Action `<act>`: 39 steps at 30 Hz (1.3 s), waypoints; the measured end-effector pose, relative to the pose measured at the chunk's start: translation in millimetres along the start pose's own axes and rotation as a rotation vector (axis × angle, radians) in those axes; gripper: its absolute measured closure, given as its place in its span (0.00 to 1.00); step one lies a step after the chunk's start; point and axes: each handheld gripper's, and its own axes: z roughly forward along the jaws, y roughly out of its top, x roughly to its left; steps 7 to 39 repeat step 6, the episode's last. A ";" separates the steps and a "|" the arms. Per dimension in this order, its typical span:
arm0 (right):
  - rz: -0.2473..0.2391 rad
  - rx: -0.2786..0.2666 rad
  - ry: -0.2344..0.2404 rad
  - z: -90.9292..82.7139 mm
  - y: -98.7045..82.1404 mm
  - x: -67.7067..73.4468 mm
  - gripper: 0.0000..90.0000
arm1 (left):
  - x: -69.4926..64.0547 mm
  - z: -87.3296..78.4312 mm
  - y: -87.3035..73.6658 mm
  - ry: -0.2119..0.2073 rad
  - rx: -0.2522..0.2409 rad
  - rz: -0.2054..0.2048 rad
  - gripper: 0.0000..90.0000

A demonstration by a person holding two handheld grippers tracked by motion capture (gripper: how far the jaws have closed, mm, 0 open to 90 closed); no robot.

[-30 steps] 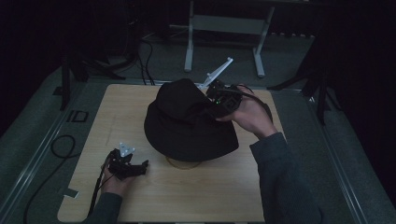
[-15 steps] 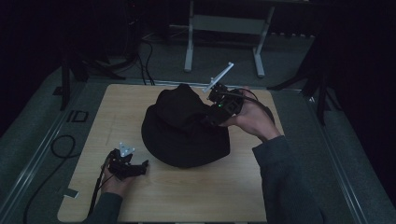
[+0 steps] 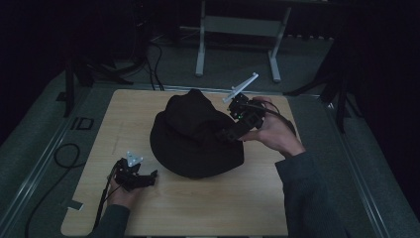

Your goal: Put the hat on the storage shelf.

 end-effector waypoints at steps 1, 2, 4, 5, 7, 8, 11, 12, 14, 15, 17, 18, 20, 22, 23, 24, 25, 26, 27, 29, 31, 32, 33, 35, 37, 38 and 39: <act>0.001 -0.003 0.001 0.9 -1.2 0.2 0.17 | 0.0 0.0 0.0 0.000 0.000 0.000 0.10; 0.000 -0.007 0.001 2.1 -2.6 0.2 0.17 | 0.0 0.0 0.0 0.000 0.000 0.000 0.10; 0.008 -0.023 -0.006 5.0 -6.7 -0.2 0.17 | 0.1 0.1 0.1 0.000 0.000 0.001 0.10; 0.008 -0.023 -0.006 5.0 -6.7 -0.2 0.17 | 0.1 0.1 0.1 0.000 0.000 0.001 0.10; 0.012 -0.032 -0.017 5.5 -7.8 -0.7 0.17 | 0.1 0.1 0.2 -0.001 0.000 0.001 0.10; 0.012 -0.032 -0.017 5.5 -7.8 -0.7 0.17 | 0.1 0.1 0.2 -0.001 0.000 0.001 0.10; 0.012 -0.032 -0.017 5.5 -7.8 -0.7 0.17 | 0.1 0.1 0.2 -0.001 0.000 0.001 0.10; 0.012 -0.032 -0.017 5.5 -7.8 -0.7 0.17 | 0.1 0.1 0.2 -0.001 0.000 0.001 0.10; 0.012 -0.032 -0.017 5.5 -7.8 -0.7 0.17 | 0.1 0.1 0.2 -0.001 0.000 0.001 0.10; 0.012 -0.032 -0.017 5.5 -7.8 -0.7 0.17 | 0.1 0.1 0.2 -0.001 0.000 0.001 0.10; 0.012 -0.032 -0.017 5.5 -7.8 -0.7 0.17 | 0.1 0.1 0.2 -0.001 0.000 0.001 0.10; 0.012 -0.032 -0.017 5.5 -7.8 -0.7 0.17 | 0.1 0.1 0.2 -0.001 0.000 0.001 0.10; 0.012 -0.032 -0.017 5.5 -7.8 -0.7 0.17 | 0.1 0.1 0.2 -0.001 0.000 0.001 0.10; 0.012 -0.032 -0.017 5.5 -7.8 -0.7 0.17 | 0.1 0.1 0.2 -0.001 0.000 0.001 0.10; 0.012 -0.032 -0.017 5.5 -7.8 -0.7 0.17 | 0.1 0.1 0.2 -0.001 0.000 0.001 0.10; 0.012 -0.032 -0.017 5.5 -7.8 -0.7 0.17 | 0.1 0.1 0.2 -0.001 0.000 0.001 0.10; 0.012 -0.032 -0.017 5.5 -7.8 -0.7 0.17 | 0.1 0.1 0.2 -0.001 0.000 0.001 0.10; 0.012 -0.032 -0.017 5.5 -7.8 -0.7 0.17 | 0.1 0.1 0.2 -0.001 0.000 0.001 0.10; 0.012 -0.032 -0.017 5.5 -7.8 -0.7 0.17 | 0.1 0.1 0.2 -0.001 0.000 0.001 0.10; 0.012 -0.032 -0.017 5.5 -7.8 -0.7 0.17 | 0.1 0.1 0.2 -0.001 0.000 0.001 0.10; 0.012 -0.032 -0.017 5.5 -7.8 -0.7 0.17 | 0.1 0.1 0.2 -0.001 0.000 0.001 0.10; 0.012 -0.032 -0.017 5.5 -7.8 -0.7 0.17 | 0.1 0.1 0.2 -0.001 0.000 0.001 0.10; 0.012 -0.032 -0.017 5.5 -7.8 -0.7 0.17 | 0.1 0.1 0.2 -0.001 0.000 0.001 0.10; 0.012 -0.032 -0.017 5.5 -7.8 -0.7 0.17 | 0.1 0.1 0.2 -0.001 0.000 0.001 0.10; 0.012 -0.032 -0.017 5.5 -7.8 -0.7 0.17 | 0.1 0.1 0.2 -0.001 0.000 0.001 0.10; 0.012 -0.032 -0.017 5.5 -7.8 -0.7 0.17 | 0.1 0.1 0.2 -0.001 0.000 0.001 0.10; 0.012 -0.032 -0.017 5.5 -7.8 -0.7 0.17 | 0.1 0.1 0.2 -0.001 0.000 0.001 0.10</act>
